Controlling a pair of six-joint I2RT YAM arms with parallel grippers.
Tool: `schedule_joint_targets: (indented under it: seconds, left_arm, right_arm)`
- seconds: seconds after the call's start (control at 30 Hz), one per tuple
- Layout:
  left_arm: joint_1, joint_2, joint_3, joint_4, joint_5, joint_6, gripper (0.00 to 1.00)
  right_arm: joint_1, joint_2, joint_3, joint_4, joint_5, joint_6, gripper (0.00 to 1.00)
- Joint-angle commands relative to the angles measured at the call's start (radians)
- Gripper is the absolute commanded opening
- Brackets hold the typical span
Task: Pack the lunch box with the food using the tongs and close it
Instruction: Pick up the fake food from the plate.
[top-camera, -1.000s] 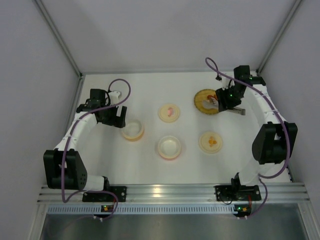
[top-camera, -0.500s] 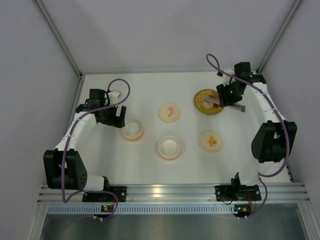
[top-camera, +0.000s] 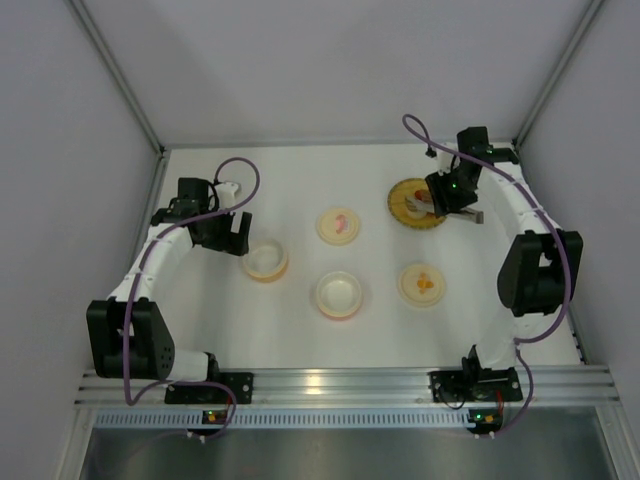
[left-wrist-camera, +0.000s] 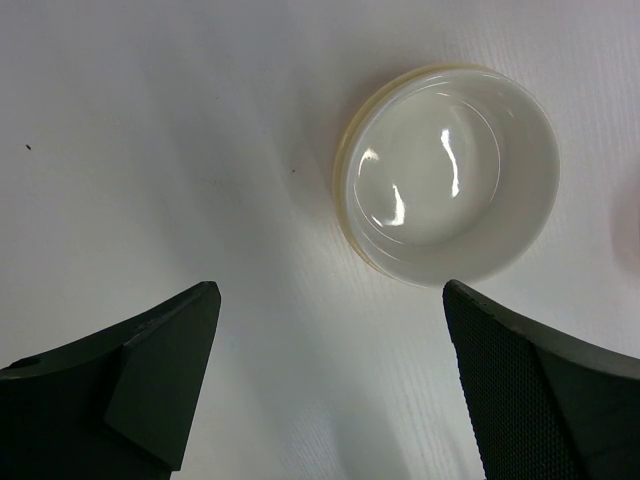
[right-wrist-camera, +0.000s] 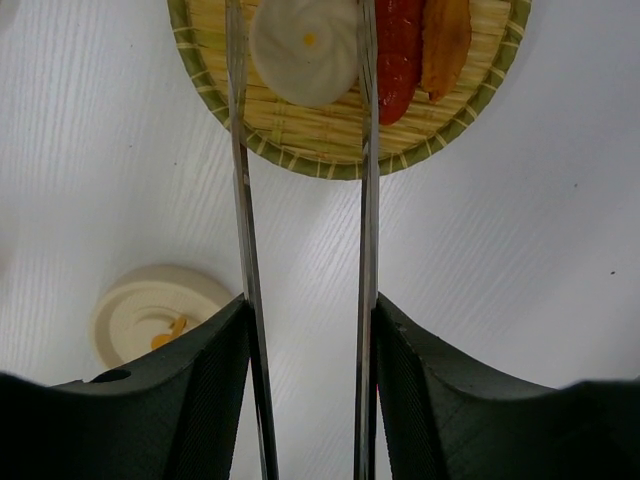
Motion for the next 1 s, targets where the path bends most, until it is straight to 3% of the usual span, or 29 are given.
schedule_joint_targets:
  seconds: [0.0,0.13,0.23,0.43,0.67,0.97]
  left_arm:
    - [0.007,-0.002,0.010,0.018,0.016,0.007,0.98]
    - [0.009,-0.005,0.010,0.021,0.018,0.007,0.98]
    - [0.009,-0.004,0.013,0.019,0.016,0.007,0.98]
    - [0.010,-0.002,0.021,0.019,0.012,0.007,0.98]
    - [0.012,0.000,0.029,0.016,0.016,0.006,0.98]
    - [0.012,-0.002,0.033,0.013,0.018,-0.008,0.98]
  right_arm:
    - [0.019,0.001,0.014,0.061,0.013,-0.005,0.49]
    - [0.021,0.001,-0.002,0.072,0.021,-0.005,0.48]
    - [0.019,0.003,-0.006,0.071,0.022,-0.011,0.42]
    - [0.019,-0.005,-0.006,0.058,0.019,-0.019,0.27]
    - [0.021,-0.036,-0.006,0.031,-0.005,-0.027,0.00]
    - [0.021,-0.089,0.072,-0.011,-0.068,-0.017,0.00]
